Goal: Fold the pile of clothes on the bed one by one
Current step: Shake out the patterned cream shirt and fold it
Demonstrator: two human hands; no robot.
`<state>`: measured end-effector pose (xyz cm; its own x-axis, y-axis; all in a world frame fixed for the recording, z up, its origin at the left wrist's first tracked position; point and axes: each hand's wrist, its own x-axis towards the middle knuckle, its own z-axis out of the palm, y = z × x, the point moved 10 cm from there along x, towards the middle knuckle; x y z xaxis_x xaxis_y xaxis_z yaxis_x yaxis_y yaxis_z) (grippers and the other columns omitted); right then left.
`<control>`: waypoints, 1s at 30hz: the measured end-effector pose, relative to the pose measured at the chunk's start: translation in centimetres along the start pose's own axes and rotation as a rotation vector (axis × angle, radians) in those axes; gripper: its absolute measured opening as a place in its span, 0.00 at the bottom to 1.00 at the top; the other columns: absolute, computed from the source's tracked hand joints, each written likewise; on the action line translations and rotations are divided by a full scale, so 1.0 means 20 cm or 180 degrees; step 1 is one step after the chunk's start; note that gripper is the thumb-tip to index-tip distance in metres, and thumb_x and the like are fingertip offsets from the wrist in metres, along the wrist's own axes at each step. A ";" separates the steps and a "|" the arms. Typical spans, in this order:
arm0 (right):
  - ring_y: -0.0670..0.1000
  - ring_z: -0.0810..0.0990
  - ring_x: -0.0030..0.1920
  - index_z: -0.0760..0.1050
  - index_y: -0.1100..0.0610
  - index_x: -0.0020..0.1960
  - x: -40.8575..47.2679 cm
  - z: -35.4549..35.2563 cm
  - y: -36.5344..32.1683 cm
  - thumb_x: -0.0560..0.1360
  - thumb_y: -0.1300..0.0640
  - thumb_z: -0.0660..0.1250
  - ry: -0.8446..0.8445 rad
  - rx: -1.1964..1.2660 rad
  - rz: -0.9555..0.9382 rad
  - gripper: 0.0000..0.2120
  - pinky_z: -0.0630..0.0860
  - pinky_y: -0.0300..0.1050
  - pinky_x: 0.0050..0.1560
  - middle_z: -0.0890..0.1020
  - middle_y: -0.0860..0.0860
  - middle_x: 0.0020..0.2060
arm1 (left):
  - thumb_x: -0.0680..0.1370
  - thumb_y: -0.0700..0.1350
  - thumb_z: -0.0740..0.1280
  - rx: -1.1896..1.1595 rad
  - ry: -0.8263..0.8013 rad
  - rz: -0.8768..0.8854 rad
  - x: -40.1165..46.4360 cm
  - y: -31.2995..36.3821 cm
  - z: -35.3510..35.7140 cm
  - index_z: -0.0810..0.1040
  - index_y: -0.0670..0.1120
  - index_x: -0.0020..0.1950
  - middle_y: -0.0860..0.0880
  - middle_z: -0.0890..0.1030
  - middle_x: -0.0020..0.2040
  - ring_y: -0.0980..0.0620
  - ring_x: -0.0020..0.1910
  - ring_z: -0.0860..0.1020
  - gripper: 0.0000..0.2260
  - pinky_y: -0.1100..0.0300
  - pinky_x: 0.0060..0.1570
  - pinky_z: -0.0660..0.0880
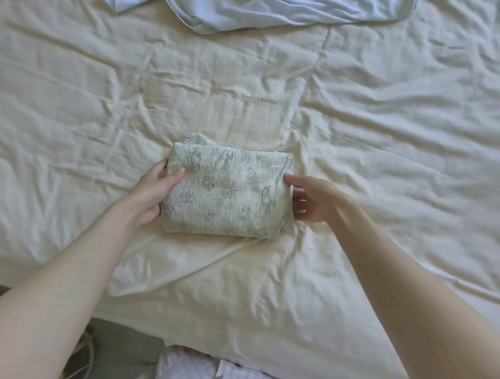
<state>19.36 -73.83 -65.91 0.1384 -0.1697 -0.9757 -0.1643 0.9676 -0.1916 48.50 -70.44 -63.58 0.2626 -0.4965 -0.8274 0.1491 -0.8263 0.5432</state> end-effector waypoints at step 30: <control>0.53 0.82 0.47 0.81 0.53 0.52 -1.24 -0.21 0.87 0.77 0.50 0.65 0.0465 0.0772 -0.1343 0.10 0.79 0.49 0.45 0.84 0.52 0.47 | 0.78 0.47 0.66 0.0356 -0.0843 0.0554 -1.30 -0.15 0.17 0.76 0.55 0.57 0.53 0.85 0.40 0.54 0.38 0.83 0.09 0.59 0.30 0.77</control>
<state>8.94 -53.65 -45.53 0.0029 -0.5628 -0.8266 0.1104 0.8217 -0.5591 38.01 -55.93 -44.24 0.0160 -0.6725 -0.7399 0.0143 -0.7398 0.6727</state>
